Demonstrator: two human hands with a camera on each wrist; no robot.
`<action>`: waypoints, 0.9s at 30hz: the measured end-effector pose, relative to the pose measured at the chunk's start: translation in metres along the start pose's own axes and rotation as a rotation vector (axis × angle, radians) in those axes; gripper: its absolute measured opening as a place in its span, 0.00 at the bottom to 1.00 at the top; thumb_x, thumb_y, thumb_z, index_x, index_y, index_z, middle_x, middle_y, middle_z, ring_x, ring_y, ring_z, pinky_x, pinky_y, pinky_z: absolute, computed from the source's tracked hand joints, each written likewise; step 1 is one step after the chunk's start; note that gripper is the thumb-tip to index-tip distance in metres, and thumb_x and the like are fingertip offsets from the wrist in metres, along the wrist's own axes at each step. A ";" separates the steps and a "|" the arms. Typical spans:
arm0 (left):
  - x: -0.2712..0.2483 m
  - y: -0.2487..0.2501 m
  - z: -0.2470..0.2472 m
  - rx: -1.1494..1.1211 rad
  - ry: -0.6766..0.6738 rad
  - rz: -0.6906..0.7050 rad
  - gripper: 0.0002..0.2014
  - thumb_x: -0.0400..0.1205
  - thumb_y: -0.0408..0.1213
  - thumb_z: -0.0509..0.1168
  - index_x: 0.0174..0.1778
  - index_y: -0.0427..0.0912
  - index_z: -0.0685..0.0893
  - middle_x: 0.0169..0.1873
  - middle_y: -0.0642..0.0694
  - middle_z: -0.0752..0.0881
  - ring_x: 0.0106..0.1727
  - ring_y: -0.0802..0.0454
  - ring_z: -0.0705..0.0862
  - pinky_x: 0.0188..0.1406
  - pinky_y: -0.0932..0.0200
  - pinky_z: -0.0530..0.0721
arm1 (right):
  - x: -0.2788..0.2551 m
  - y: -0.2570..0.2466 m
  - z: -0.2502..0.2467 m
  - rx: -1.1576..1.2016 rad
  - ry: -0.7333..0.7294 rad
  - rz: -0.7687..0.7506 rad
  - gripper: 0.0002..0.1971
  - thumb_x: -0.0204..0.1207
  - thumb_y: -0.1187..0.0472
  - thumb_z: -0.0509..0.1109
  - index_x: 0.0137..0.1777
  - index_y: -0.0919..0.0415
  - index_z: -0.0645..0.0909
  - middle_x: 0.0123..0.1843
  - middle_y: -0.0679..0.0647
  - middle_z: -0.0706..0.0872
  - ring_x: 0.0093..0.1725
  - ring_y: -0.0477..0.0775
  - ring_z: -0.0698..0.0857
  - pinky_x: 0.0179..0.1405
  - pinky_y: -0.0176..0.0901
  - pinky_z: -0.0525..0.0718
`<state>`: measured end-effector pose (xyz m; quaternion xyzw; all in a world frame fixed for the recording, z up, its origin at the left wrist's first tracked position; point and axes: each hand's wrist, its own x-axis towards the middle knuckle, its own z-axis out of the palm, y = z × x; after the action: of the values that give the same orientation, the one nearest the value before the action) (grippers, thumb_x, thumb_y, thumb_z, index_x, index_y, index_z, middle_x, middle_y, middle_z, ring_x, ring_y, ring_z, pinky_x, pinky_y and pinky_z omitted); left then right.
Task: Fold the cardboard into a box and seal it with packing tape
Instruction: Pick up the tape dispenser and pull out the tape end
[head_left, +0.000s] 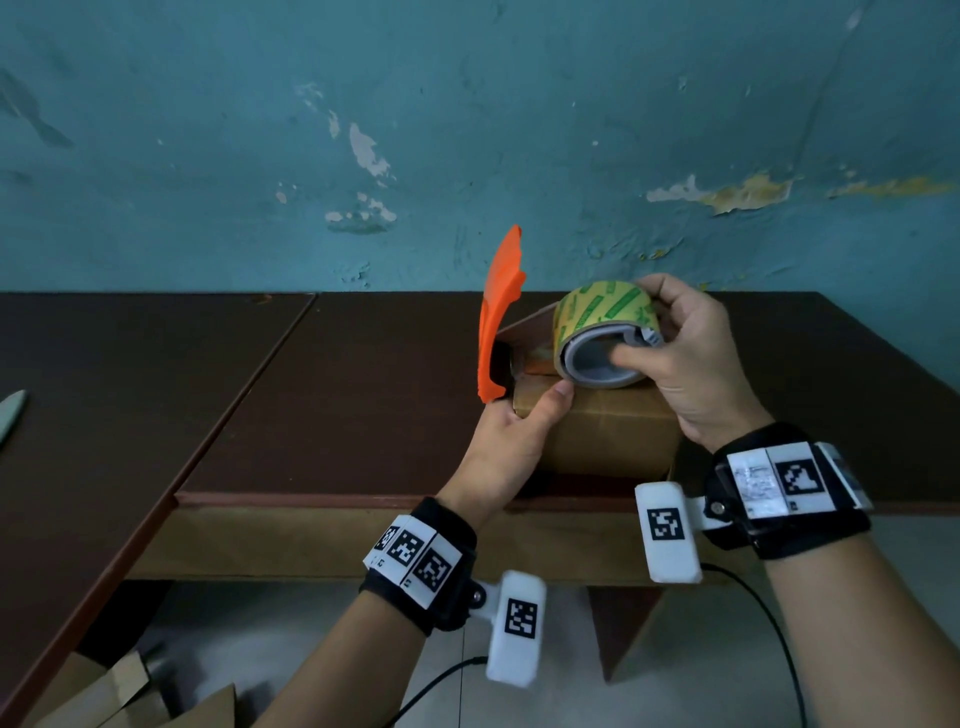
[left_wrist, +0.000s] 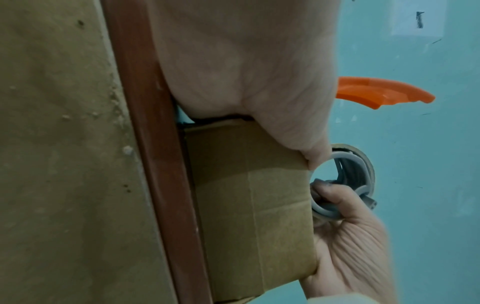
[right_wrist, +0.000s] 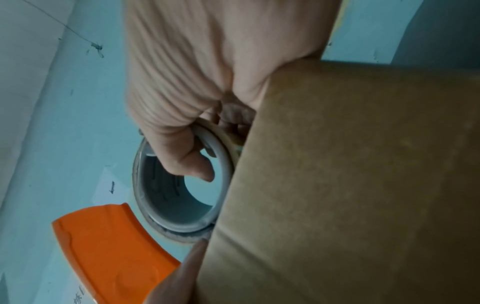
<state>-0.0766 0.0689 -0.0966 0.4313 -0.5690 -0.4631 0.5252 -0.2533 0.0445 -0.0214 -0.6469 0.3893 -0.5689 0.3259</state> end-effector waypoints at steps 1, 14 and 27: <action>0.000 0.000 0.000 0.009 0.000 0.006 0.23 0.87 0.53 0.68 0.73 0.42 0.86 0.64 0.51 0.92 0.68 0.62 0.87 0.67 0.69 0.79 | 0.000 0.000 0.000 0.009 0.004 -0.001 0.26 0.62 0.84 0.78 0.57 0.64 0.81 0.49 0.56 0.89 0.49 0.48 0.89 0.50 0.43 0.88; -0.003 -0.001 0.000 -0.047 0.020 -0.012 0.33 0.85 0.55 0.70 0.85 0.52 0.70 0.79 0.54 0.79 0.81 0.60 0.76 0.82 0.61 0.71 | 0.001 0.005 0.000 0.149 0.144 0.010 0.25 0.58 0.78 0.76 0.56 0.62 0.84 0.51 0.62 0.90 0.51 0.59 0.90 0.52 0.54 0.89; 0.002 -0.002 -0.004 -0.045 -0.079 -0.065 0.18 0.90 0.47 0.67 0.73 0.50 0.71 0.56 0.55 0.80 0.47 0.80 0.80 0.49 0.82 0.76 | 0.007 0.002 -0.020 0.328 0.218 0.013 0.25 0.61 0.84 0.67 0.53 0.59 0.84 0.47 0.53 0.92 0.50 0.53 0.91 0.50 0.48 0.89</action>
<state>-0.0732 0.0666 -0.0981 0.4190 -0.5643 -0.5094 0.4964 -0.2730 0.0374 -0.0169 -0.5173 0.3283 -0.6893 0.3867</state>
